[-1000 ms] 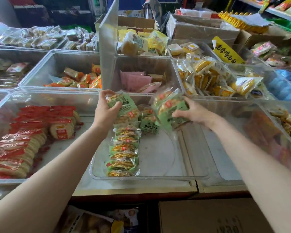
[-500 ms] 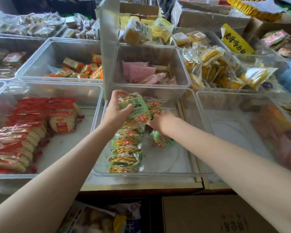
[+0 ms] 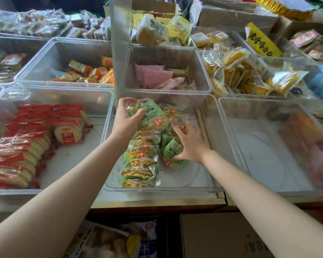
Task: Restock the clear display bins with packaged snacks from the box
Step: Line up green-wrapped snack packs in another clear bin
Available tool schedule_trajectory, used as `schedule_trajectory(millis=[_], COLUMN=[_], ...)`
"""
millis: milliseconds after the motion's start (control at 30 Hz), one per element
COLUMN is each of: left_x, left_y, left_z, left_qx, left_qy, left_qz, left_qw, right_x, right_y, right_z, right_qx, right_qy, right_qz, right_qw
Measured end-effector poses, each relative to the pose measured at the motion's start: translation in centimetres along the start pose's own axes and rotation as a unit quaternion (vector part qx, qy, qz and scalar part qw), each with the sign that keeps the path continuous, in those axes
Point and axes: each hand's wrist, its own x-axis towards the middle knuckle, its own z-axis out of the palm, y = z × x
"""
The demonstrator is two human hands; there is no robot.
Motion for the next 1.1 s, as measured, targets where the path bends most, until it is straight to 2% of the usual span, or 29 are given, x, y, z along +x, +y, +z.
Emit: schedule_trajectory(millis=[167, 267, 400, 467, 533, 633, 767, 867, 1100], left_x=[0.3, 0.3, 0.3, 0.4, 0.4, 0.5, 0.7, 0.6, 0.9], left_y=[0.1, -0.1, -0.1, 0.0, 0.1, 0.2, 0.2, 0.0, -0.1], left_z=[-1.2, -1.7, -1.2, -1.0, -0.8, -0.7, -0.7, -0.6, -0.8], left_qx=[0.016, 0.010, 0.006, -0.001, -0.003, -0.006, -0.008, -0.010, -0.003], left_qy=[0.017, 0.022, 0.017, 0.009, 0.005, 0.005, 0.005, -0.003, 0.001], left_qz=[0.016, 0.018, 0.015, 0.009, 0.010, 0.013, 0.015, 0.012, 0.021], left_qw=[1.000, 1.000, 1.000, 1.000, 1.000, 1.000, 1.000, 1.000, 1.000], right_x=[0.0, 0.3, 0.5, 0.1, -0.5, -1.0, -1.2, -1.0, -0.2], right_y=[-0.9, -0.6, -0.1, 0.0, 0.2, 0.8, 0.9, 0.7, -0.8], right_z=[0.2, 0.4, 0.9, 0.8, 0.4, -0.2, -0.6, -0.3, 0.9], right_qx=[-0.067, -0.083, 0.043, 0.103, 0.112, 0.104, 0.074, 0.127, 0.132], right_qy=[0.109, 0.128, 0.094, 0.064, 0.078, 0.090, 0.003, -0.017, 0.133], right_qz=[-0.114, -0.076, 0.042, 0.030, 0.015, 0.053, 0.071, 0.053, 0.054], right_qw=[0.985, 0.985, 0.994, 0.992, 0.991, 0.989, 0.995, 0.990, 0.981])
